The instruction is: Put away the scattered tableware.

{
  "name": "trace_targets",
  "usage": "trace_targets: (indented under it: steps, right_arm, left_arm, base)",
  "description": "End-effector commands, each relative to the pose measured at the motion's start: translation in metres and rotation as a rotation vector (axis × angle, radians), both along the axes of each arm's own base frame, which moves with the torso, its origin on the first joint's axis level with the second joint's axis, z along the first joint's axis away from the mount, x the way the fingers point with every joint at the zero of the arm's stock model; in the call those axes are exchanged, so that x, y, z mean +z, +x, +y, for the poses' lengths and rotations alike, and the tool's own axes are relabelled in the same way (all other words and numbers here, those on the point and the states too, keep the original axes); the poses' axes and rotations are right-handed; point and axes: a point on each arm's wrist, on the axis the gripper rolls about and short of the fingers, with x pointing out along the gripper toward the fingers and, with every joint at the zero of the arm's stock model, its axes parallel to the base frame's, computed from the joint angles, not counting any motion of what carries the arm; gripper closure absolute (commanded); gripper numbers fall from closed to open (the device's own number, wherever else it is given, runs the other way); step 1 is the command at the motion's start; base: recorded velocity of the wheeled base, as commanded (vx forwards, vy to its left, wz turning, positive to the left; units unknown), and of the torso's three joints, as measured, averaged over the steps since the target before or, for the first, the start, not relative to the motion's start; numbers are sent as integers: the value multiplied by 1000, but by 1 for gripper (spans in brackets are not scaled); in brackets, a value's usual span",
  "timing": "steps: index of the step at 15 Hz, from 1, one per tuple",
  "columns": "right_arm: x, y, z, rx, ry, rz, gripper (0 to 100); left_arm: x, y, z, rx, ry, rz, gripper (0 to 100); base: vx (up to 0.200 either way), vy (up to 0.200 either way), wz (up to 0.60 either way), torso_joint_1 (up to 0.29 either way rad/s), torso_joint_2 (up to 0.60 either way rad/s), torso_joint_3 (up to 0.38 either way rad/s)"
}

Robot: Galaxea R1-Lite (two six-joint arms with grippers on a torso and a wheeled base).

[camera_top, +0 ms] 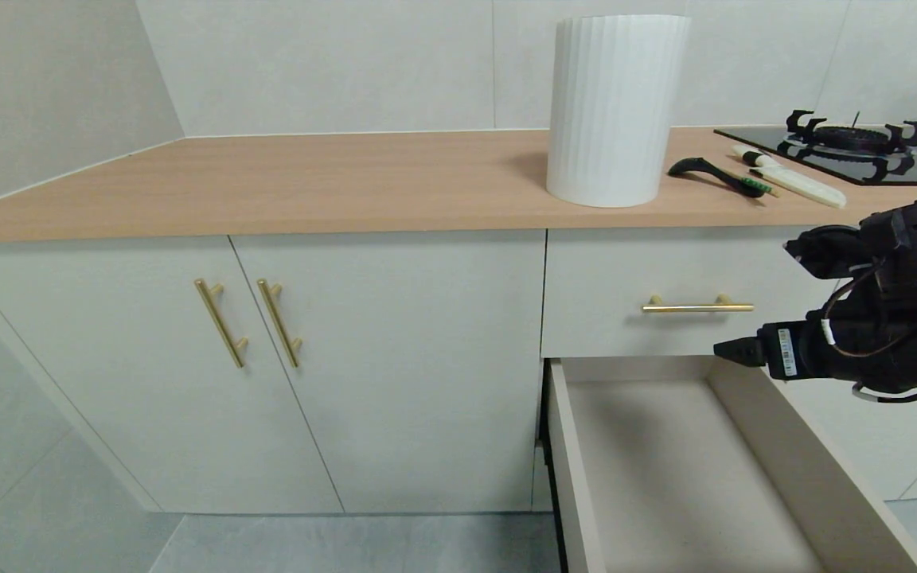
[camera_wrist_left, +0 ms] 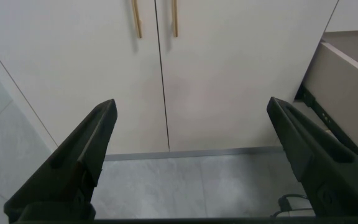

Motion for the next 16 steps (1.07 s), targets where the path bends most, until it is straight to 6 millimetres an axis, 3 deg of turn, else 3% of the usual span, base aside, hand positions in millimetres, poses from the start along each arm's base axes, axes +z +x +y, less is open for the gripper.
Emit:
trace_targets:
  steps: [1,5,16]
  right_arm:
    - [1,-2,-1,-13,-8,-8,0]
    - [0,-1,-1,-22,-13,-9,0]
    - [-4,8,-9,-57,-11,-24,0]
  left_arm:
    - [0,0,0,-1,0,1,0]
    - [0,0,0,1,0,1,0]
    - [0,0,0,1,0,1,0]
  base:
    - [0,0,0,17,-85,-32]
    - [0,0,0,85,-256,-259]
    - [0,0,0,168,-496,-293]
